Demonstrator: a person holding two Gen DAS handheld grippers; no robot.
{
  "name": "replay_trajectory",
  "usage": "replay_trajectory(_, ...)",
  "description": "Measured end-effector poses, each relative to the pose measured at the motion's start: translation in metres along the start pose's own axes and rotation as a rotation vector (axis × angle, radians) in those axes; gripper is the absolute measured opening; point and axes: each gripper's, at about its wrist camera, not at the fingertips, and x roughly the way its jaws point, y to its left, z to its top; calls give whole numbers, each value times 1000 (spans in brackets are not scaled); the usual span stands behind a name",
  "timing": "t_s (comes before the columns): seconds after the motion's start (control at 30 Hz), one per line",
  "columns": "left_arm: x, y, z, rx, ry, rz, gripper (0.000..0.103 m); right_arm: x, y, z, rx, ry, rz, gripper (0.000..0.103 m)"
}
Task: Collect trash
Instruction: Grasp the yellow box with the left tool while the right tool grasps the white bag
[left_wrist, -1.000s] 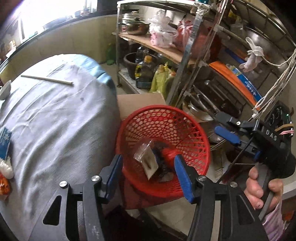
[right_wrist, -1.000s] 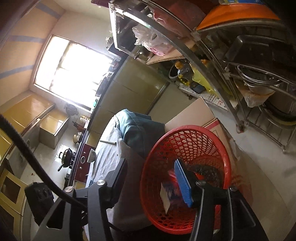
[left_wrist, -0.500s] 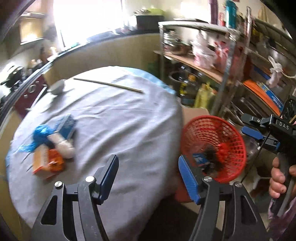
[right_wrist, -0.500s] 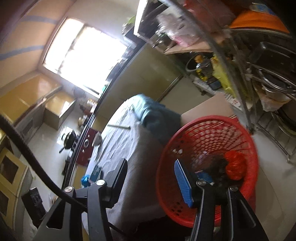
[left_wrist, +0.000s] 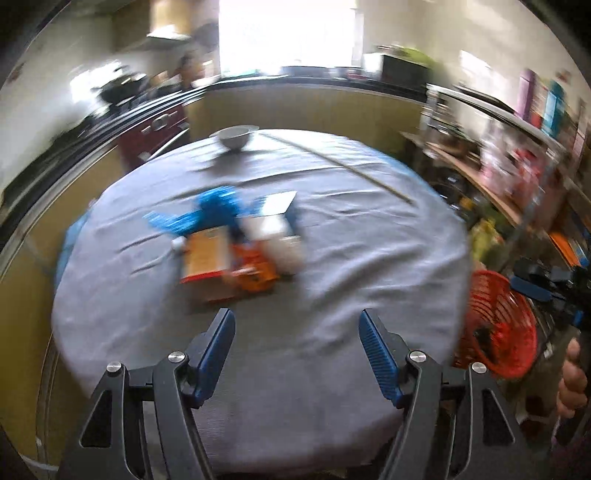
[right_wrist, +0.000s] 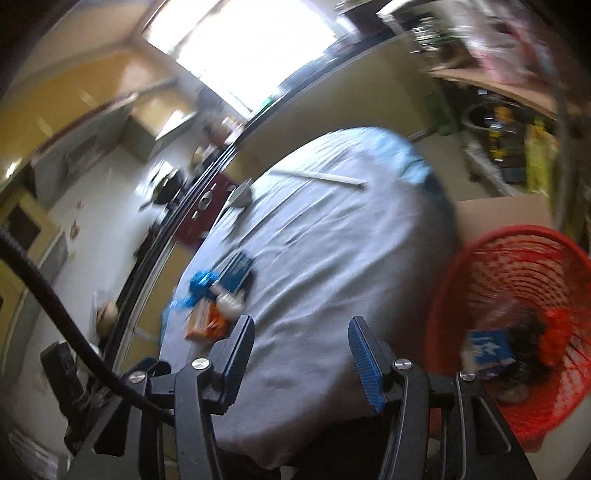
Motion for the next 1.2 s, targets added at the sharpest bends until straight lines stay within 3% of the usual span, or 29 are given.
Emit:
replay_trajectory(0.17, 14, 64, -8, -137, 30, 73, 70, 51, 51, -2, -116, 92, 39, 57)
replay_trajectory(0.3, 25, 89, -11, -191, 47, 86, 70, 92, 80, -5, -176, 154, 58, 57)
replay_trajectory(0.43, 36, 96, -7, -199, 60, 60, 70, 133, 101, -6, -229, 207, 56, 57)
replay_trajectory(0.73, 69, 106, 23, -236, 109, -89, 73, 213, 128, 4, -245, 275, 47, 56)
replay_trajectory(1.03, 114, 106, 50, -266, 165, -138, 73, 259, 129, 13, -221, 301, 36, 54)
replay_trajectory(1.17, 135, 107, 52, -271, 197, -139, 73, 281, 123, 8, -199, 348, 35, 42)
replay_trajectory(1.2, 141, 108, 50, -273, 213, -135, 63, 286, 120, 6, -185, 362, 41, 40)
